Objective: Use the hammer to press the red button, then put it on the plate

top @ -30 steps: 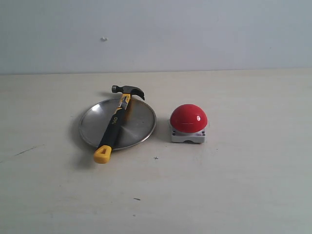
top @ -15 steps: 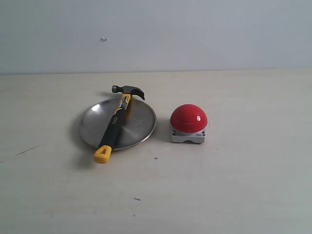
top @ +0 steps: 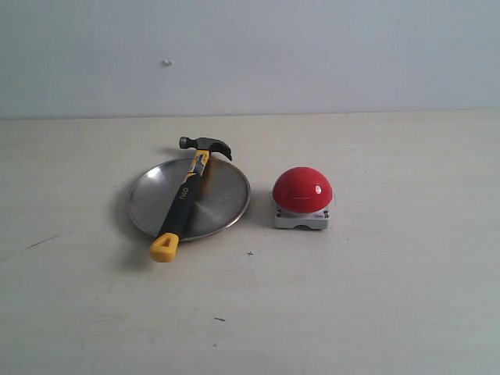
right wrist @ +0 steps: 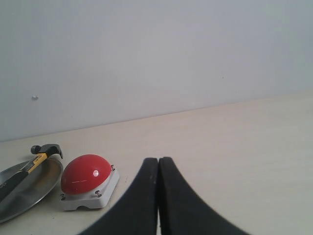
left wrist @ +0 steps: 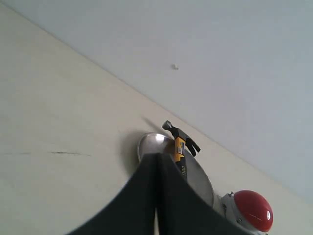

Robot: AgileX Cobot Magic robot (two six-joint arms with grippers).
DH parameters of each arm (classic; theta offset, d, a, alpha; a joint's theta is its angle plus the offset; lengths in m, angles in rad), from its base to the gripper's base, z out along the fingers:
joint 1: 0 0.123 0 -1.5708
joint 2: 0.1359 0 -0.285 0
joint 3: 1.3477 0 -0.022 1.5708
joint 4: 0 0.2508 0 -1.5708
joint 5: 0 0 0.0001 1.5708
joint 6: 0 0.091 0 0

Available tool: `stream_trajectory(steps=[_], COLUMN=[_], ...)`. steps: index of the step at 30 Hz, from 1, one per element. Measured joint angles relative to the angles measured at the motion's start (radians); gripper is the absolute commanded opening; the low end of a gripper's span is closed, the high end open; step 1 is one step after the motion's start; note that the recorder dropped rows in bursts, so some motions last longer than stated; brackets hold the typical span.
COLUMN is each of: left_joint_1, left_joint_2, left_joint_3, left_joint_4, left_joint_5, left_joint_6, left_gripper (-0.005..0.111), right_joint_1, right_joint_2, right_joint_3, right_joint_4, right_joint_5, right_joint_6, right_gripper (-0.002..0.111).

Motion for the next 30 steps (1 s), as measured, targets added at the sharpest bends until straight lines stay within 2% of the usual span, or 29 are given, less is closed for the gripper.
stream_trajectory(steps=[7, 12, 21, 30], left_joint_1=[0.000, 0.000, 0.000, 0.000], left_joint_2=[0.000, 0.000, 0.000, 0.000], left_joint_3=[0.000, 0.000, 0.000, 0.000], left_joint_4=[0.000, 0.034, 0.114, 0.179], left_joint_5=[0.000, -0.003, -0.177, -0.186], left_joint_6=[0.004, 0.089, 0.151, 0.153], left_gripper=[0.000, 0.000, 0.000, 0.000], right_joint_1=[0.000, 0.000, 0.000, 0.000], right_joint_2=[0.000, 0.000, 0.000, 0.000], right_joint_3=[0.000, 0.000, 0.000, 0.000], right_joint_4=[0.000, 0.000, 0.000, 0.000], right_joint_5=[0.000, 0.000, 0.000, 0.000], right_joint_6=[0.000, 0.002, 0.002, 0.002], right_gripper=[0.000, 0.000, 0.000, 0.000])
